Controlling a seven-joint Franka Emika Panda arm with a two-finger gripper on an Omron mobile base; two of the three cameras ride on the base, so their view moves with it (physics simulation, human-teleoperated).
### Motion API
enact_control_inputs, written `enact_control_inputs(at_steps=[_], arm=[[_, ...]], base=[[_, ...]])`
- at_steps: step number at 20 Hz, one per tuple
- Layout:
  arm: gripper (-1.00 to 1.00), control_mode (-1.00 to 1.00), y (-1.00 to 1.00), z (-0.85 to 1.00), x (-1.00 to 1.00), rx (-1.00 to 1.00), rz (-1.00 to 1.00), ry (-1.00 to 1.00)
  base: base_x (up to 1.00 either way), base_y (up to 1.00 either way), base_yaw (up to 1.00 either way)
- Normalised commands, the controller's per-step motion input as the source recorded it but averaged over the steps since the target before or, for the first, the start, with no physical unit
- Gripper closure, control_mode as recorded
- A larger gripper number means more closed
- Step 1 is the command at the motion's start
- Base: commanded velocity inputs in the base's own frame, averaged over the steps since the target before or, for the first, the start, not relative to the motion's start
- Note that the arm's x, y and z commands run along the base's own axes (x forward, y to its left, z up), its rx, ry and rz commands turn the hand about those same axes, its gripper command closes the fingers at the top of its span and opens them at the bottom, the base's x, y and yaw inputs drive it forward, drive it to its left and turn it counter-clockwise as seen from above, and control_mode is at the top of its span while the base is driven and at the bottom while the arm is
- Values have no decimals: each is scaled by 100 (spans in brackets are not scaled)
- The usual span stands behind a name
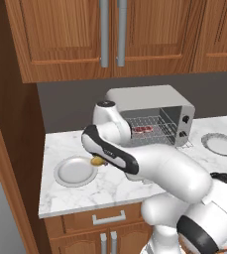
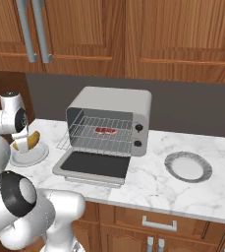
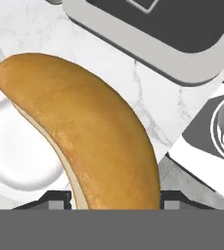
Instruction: Open the toaster oven door. Place the hotdog bun on the top rack in the toaster oven and place the steak on the bottom rack.
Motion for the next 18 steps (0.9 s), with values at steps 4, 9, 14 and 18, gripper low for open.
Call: enact_control_inputs(at_steps=[4,9,14,18], arm=[[100,-100,-33,30,-40,0,4,-10],[100,-100,-35,27,-40,0,4,-10],[100,-100,-42,25,-39,0,7,-12],[100,-100,-37,26,-29,0,6,-9]], base=[[0,0,0],[0,0,0],[0,0,0],[0,0,0]])
